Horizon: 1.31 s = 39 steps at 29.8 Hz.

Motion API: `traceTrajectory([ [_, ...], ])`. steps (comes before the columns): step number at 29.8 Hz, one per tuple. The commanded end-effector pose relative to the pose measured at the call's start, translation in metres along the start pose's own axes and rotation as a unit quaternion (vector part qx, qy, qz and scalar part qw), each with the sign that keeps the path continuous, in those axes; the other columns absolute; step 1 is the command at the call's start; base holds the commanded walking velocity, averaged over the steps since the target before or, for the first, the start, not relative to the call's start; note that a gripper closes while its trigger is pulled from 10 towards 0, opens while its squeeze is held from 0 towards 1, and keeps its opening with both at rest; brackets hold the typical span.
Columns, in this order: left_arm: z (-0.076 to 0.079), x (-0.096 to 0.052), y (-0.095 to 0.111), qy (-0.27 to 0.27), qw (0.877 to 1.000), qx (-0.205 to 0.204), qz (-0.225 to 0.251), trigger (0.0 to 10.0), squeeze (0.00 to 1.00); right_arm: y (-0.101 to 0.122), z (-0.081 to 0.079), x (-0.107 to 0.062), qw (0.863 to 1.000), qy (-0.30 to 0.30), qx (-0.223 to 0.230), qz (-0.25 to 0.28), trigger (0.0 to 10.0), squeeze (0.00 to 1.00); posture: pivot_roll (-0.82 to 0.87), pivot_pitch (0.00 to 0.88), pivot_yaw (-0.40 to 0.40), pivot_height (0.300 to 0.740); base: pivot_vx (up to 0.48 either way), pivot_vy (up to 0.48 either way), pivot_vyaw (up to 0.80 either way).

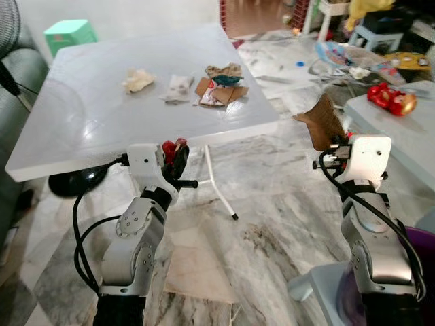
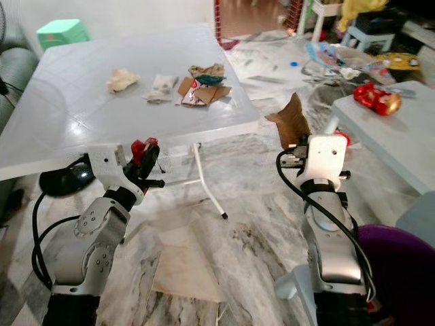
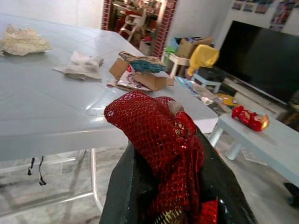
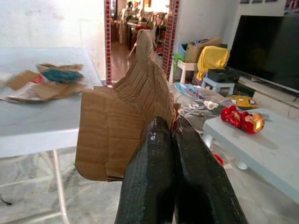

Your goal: Picking trash to rubbish bin

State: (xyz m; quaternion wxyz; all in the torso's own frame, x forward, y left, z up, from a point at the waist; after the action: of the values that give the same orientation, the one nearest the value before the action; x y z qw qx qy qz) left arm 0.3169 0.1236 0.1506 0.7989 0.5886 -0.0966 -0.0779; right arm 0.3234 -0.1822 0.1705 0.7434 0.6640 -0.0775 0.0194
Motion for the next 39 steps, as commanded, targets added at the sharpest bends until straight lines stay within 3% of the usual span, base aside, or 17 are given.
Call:
traceTrajectory([
  [1, 0.0027, 0.0018, 0.0029, -0.005, 1.000, 0.005, 0.002, 10.0, 0.00, 0.0002, 0.0025, -0.0007, 1.000, -0.006, -0.002, 0.000, 0.0, 0.00, -0.08, 0.073, 0.059, 0.740, 0.000, 0.000, -0.58],
  [23, 0.0082, 0.0028, 0.0092, -0.031, 0.999, 0.017, 0.020, 10.0, 0.00, 0.0000, 0.0069, -0.0021, 1.000, -0.018, -0.006, -0.001, 0.0, 0.00, -0.09, 0.080, 0.064, 0.740, 0.000, 0.000, -0.43],
  [39, 0.0100, 0.0041, 0.0088, -0.038, 0.999, 0.014, 0.018, 10.0, 0.00, 0.0019, 0.0069, -0.0018, 1.000, -0.018, -0.009, 0.005, 0.0, 0.00, -0.10, 0.077, 0.070, 0.740, 0.000, -0.445, 0.00],
])
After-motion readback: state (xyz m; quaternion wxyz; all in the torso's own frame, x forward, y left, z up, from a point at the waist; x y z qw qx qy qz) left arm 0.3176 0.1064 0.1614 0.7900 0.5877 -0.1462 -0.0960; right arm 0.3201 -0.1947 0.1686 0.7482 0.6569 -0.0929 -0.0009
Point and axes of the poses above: a point about 5 cm out from each wrist's last joint towards the gripper, its own x axis pointing out of the wrist towards the gripper, its own y axis along the axis of the wrist's last joint, z = x × y, the point moved 2 cm from there along x, pointing out of the wrist towards the gripper, and after that the axes turned 2 degrees about -x, right-handed, at the moved point
